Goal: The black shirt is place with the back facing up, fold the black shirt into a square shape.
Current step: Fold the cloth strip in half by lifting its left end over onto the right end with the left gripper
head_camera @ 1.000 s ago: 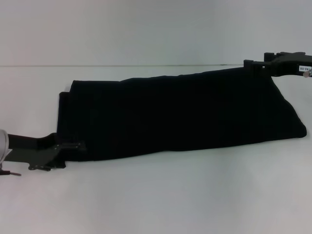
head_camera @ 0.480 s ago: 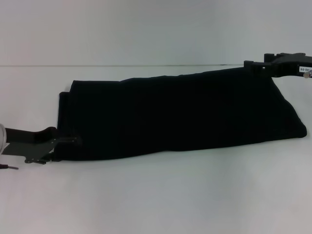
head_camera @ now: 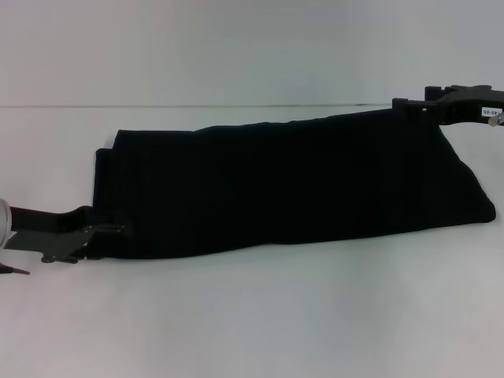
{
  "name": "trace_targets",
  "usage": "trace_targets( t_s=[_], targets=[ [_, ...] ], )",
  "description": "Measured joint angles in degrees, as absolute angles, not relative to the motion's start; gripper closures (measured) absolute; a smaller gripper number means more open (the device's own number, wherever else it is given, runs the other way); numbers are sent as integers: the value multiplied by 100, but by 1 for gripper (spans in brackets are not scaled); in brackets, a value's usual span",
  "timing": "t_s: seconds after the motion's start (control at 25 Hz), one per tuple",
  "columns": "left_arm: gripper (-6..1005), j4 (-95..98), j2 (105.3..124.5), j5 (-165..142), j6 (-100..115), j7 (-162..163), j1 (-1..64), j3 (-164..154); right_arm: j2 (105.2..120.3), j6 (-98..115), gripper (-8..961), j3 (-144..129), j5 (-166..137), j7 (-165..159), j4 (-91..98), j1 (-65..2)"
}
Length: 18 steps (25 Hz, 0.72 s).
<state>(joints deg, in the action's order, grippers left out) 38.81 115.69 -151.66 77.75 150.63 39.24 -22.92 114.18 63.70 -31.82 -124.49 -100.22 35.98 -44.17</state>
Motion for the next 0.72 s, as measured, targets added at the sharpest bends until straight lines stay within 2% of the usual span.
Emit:
trace_targets(
  t_s=[0.16, 0.6, 0.72],
  targets=[
    [225, 3866, 11574, -15159, 7643, 14870, 3893, -2269, 11435, 6360, 119, -3255, -12455, -10010, 3587, -4439],
    [444, 3847, 11595, -15163, 7526, 14832, 3859, -2268, 11443, 6340, 121, -3304, -12466, -10001, 3598, -4439],
    [593, 3844, 11595, -15163, 7513, 14831, 3858, -2270, 11443, 6328, 122, -3333, -12466, -9999, 3599, -4439]
  ],
)
